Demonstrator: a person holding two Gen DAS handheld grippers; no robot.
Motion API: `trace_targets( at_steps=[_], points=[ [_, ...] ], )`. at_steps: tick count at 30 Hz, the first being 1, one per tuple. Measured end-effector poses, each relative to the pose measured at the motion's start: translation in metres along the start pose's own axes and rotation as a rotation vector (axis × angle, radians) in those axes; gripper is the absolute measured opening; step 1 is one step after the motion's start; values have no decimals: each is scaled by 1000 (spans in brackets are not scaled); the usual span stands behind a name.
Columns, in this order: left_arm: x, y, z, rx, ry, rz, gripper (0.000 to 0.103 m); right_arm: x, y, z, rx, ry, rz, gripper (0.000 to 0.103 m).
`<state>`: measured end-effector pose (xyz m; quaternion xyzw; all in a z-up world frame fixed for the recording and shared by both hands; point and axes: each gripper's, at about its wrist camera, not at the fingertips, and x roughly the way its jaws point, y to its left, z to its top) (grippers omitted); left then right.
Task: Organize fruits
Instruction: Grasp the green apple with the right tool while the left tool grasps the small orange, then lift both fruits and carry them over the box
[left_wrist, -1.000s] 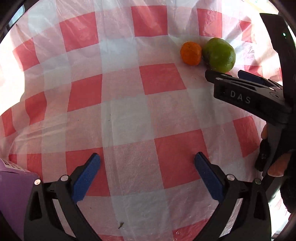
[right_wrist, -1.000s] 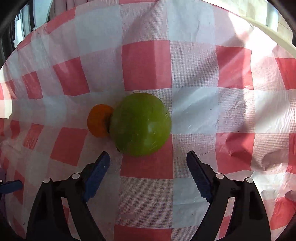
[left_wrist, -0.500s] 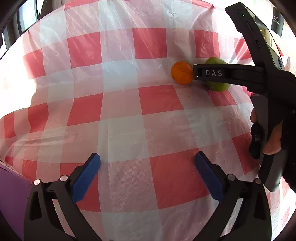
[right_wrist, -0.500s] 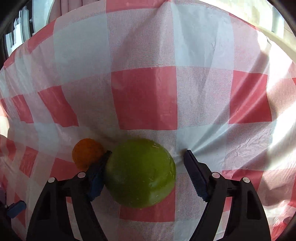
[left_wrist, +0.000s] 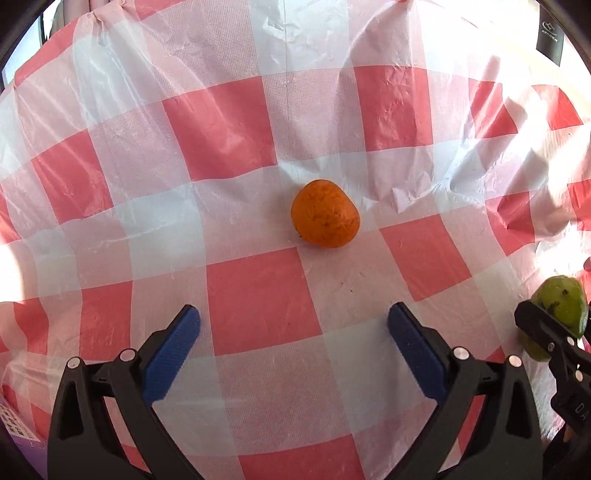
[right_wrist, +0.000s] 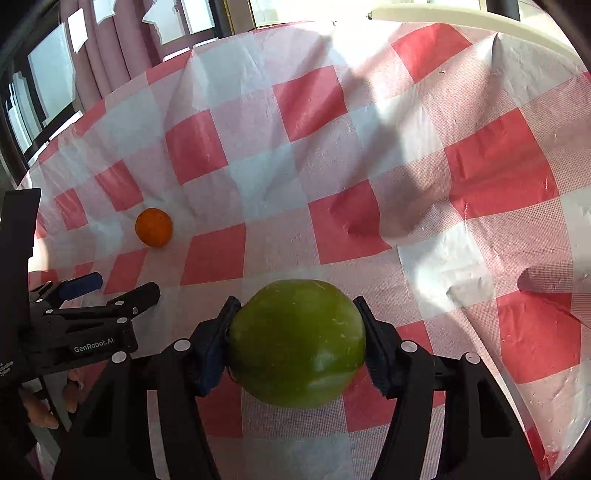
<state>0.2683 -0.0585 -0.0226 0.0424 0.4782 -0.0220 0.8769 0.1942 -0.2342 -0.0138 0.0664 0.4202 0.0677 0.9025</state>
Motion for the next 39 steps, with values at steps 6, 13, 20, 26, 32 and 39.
trace_targets(
  at_steps=[6,13,20,26,32,39],
  points=[
    [22,-15,45,33,-30,-23,67,-10,-20,-6,23,-2,28,60],
    [20,-18,49,60,-21,-36,36,-12,-30,2,40,18,52,60],
    [12,-33,35,41,-2,-49,36,-8,-27,6,33,22,47,60],
    [-10,-53,-6,37,9,-65,36,-6,-24,6,33,23,43,60],
    [-28,-42,-36,20,27,-79,36,-6,-22,6,30,24,37,60],
    [-64,-27,-86,-3,68,-115,36,-30,-7,-12,51,71,17,60]
  ],
)
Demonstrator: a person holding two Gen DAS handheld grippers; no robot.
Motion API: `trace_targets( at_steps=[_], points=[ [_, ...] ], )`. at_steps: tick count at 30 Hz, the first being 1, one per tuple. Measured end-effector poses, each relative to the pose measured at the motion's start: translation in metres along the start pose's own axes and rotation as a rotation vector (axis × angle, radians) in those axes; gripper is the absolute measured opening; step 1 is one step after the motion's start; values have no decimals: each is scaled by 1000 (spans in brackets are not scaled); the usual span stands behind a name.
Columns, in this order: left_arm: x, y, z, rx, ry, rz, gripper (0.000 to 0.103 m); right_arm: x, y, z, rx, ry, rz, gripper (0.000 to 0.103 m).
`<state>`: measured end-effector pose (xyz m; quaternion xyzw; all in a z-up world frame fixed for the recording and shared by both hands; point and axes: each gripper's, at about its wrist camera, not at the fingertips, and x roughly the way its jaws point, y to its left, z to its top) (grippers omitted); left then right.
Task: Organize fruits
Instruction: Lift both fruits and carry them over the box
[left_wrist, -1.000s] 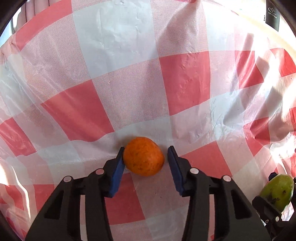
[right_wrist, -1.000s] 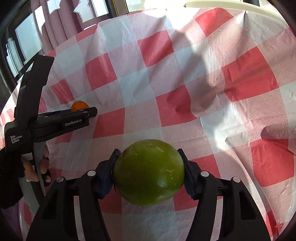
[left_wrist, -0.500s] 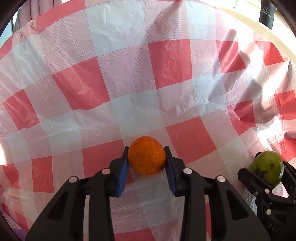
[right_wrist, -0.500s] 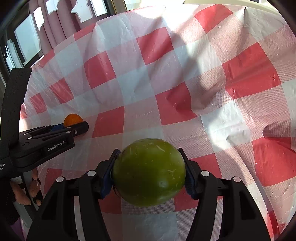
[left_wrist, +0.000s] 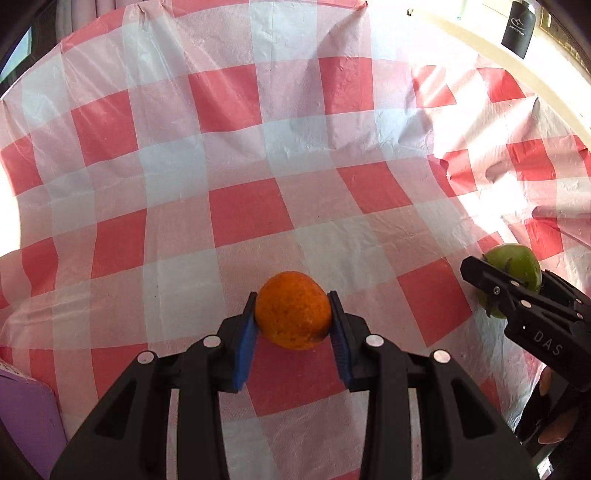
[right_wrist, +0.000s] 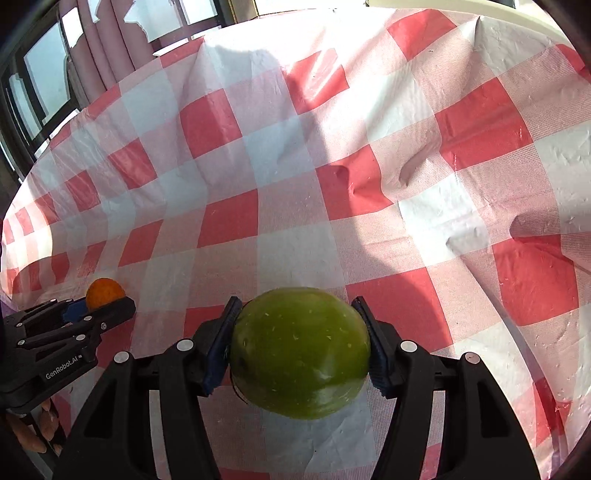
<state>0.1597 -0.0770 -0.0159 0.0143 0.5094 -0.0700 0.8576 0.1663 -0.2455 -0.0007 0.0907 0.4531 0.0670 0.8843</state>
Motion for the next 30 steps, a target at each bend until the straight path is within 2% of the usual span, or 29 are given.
trace_targets(
  at_steps=[5,11,12,15,20,25,30],
  points=[
    [-34,12,-52,-43,57,-46,36,-34,22,-53,45,51,2,60],
    [-78,26,-98,44,127,-92,36,-74,55,-102,69,95,19,60],
    [-91,41,-108,53,136,-103,36,-81,59,-108,72,96,20,60],
    [-112,52,-128,61,162,-138,36,-99,72,-122,75,92,10,60],
    [-144,61,-129,84,159,-216,36,-123,87,-141,118,83,-18,60],
    [-192,66,-112,172,71,-289,36,-140,109,-151,144,70,-27,60],
    [-234,82,-109,237,-4,-322,36,-150,141,-151,124,53,-21,60]
  ],
)
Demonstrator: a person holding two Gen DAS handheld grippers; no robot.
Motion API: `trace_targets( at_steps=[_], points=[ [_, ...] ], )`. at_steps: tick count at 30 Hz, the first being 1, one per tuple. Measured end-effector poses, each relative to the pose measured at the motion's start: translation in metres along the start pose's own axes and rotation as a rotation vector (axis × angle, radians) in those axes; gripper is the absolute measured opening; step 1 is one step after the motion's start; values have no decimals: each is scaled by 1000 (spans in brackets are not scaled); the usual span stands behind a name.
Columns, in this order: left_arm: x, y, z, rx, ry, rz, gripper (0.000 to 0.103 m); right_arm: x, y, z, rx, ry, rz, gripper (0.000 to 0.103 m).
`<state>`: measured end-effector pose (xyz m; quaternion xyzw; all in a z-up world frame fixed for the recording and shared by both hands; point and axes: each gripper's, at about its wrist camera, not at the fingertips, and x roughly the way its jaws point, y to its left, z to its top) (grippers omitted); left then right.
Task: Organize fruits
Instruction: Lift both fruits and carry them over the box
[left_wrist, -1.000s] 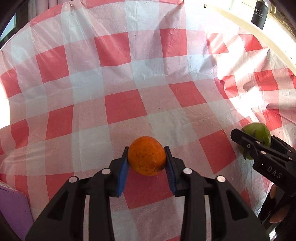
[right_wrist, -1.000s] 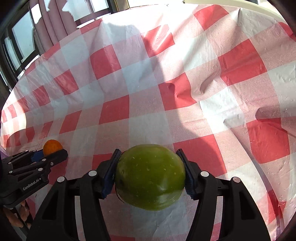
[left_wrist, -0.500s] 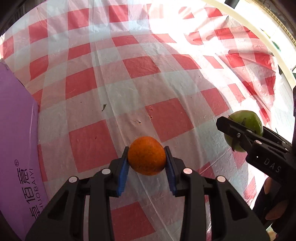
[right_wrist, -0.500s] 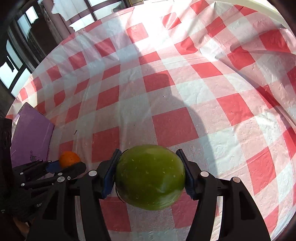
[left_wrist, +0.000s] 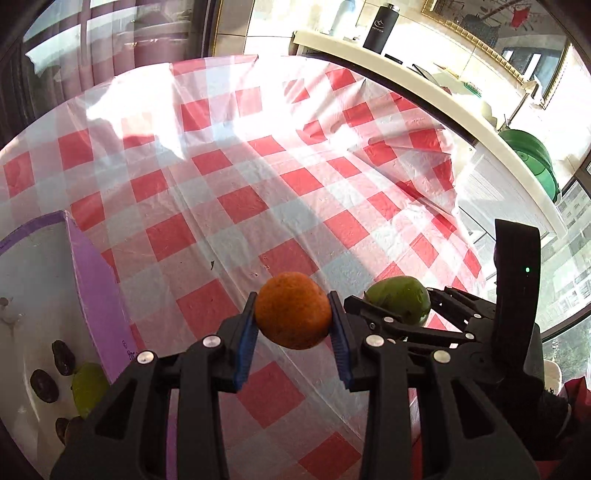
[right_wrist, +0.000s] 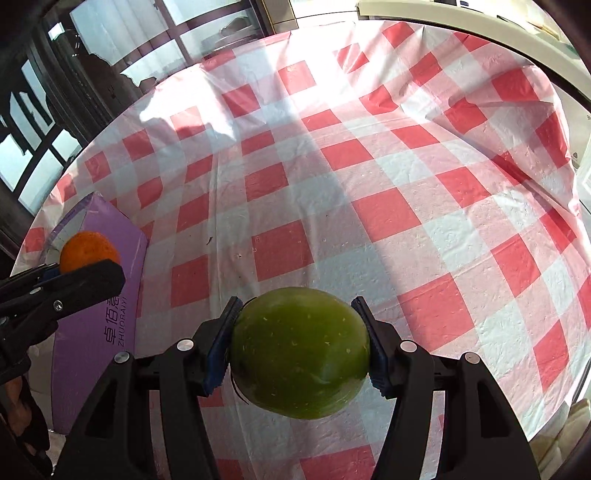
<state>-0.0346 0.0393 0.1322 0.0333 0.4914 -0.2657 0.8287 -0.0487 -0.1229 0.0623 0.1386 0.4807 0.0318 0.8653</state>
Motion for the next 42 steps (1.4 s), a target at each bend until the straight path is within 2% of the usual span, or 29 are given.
trace_targets(
  at_steps=[8,17,24,35,39,42],
  points=[
    [-45,22,-13,24,-84,7,36,-16,49,5,-61,-32,20,60],
    [-79,65,-29,-92,-162,30,36,-19,100,1,-184,-5,57,59],
    [-102,111,-44,-232,-213,67,36,-33,151,11,-269,-41,155,60],
    [-130,187,-79,-407,-270,227,36,-31,235,2,-500,-7,294,60],
    [-134,224,-95,-504,-260,284,36,-19,265,-9,-589,44,327,60],
    [-131,246,-103,-548,-233,328,36,-3,286,-19,-679,107,310,60]
  ],
)
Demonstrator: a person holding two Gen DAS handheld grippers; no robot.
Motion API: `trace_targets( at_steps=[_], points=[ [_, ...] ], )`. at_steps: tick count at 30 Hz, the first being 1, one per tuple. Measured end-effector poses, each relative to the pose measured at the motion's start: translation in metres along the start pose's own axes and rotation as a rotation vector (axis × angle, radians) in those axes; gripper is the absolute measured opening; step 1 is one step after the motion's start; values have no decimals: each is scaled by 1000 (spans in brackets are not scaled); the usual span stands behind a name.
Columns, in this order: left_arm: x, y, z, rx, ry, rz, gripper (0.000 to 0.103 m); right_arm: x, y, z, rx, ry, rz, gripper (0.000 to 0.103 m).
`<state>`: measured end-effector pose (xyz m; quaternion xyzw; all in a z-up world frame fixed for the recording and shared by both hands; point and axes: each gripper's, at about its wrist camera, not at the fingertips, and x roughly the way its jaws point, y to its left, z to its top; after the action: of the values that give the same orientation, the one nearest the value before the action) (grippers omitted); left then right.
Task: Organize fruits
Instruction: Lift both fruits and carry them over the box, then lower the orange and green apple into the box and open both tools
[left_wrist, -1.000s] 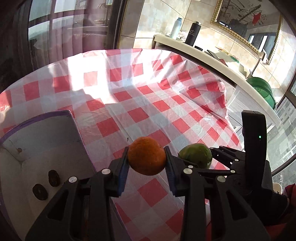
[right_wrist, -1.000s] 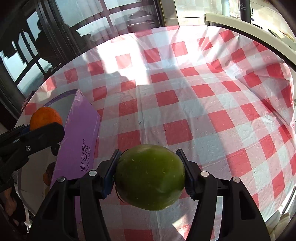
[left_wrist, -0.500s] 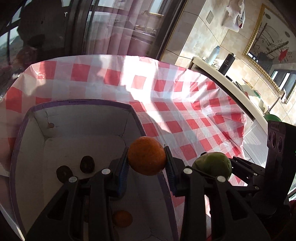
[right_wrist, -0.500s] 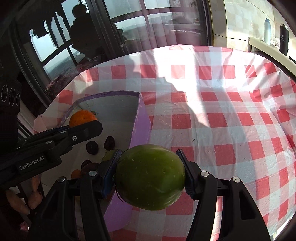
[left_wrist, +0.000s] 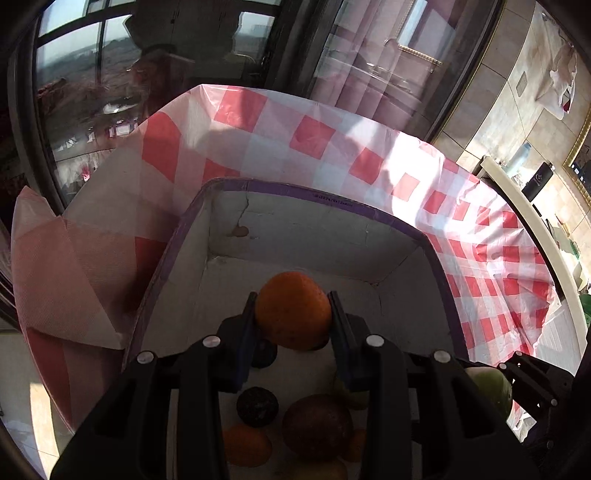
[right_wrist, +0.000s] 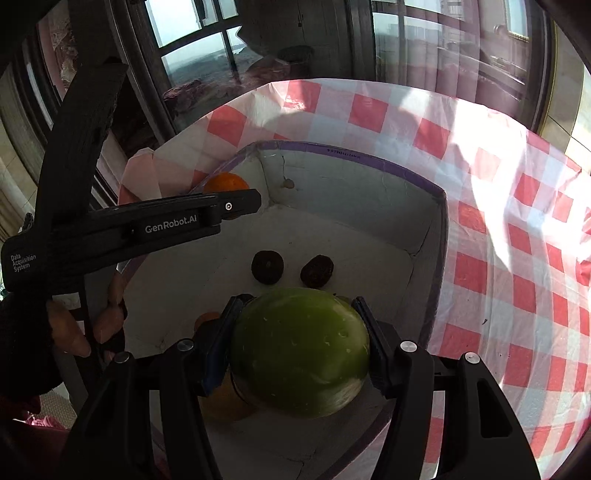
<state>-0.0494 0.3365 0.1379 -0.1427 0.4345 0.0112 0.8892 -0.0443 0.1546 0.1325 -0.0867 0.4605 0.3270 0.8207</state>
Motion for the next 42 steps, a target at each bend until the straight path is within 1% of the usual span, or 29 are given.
trace_targets(
  at_steps=[3,7,11,14,16,19,22,24,26,30,34,37,39,42],
  points=[
    [13,14,3,-9,36,43,36,22,11,4,-50,77,-3,60],
    [30,18,8,32,77,82,36,45,15,14,-55,137,-25,60],
    [45,11,11,99,99,95,36,68,11,26,-39,194,-76,60],
    [55,6,12,122,116,94,36,82,8,29,-50,231,-110,60],
    [62,4,13,132,127,84,36,86,5,28,-35,250,-116,60],
    [75,-1,17,157,150,76,37,88,2,24,-27,270,-101,60],
    [93,-6,21,182,177,84,37,90,1,24,-26,282,-78,60],
    [103,-9,23,186,199,81,37,89,1,23,-37,281,-79,60],
    [113,-12,23,196,221,72,37,88,-2,22,-20,272,-71,60],
    [129,-12,17,201,258,78,38,80,-22,26,50,222,-112,60],
    [139,-9,10,185,275,84,40,84,-38,26,104,249,-155,60],
    [140,-8,7,181,275,95,49,83,-38,24,95,247,-165,60],
    [140,-6,7,170,268,114,63,81,-36,24,91,243,-172,62],
    [138,-5,5,171,276,114,62,80,-34,24,91,239,-179,64]
  ],
)
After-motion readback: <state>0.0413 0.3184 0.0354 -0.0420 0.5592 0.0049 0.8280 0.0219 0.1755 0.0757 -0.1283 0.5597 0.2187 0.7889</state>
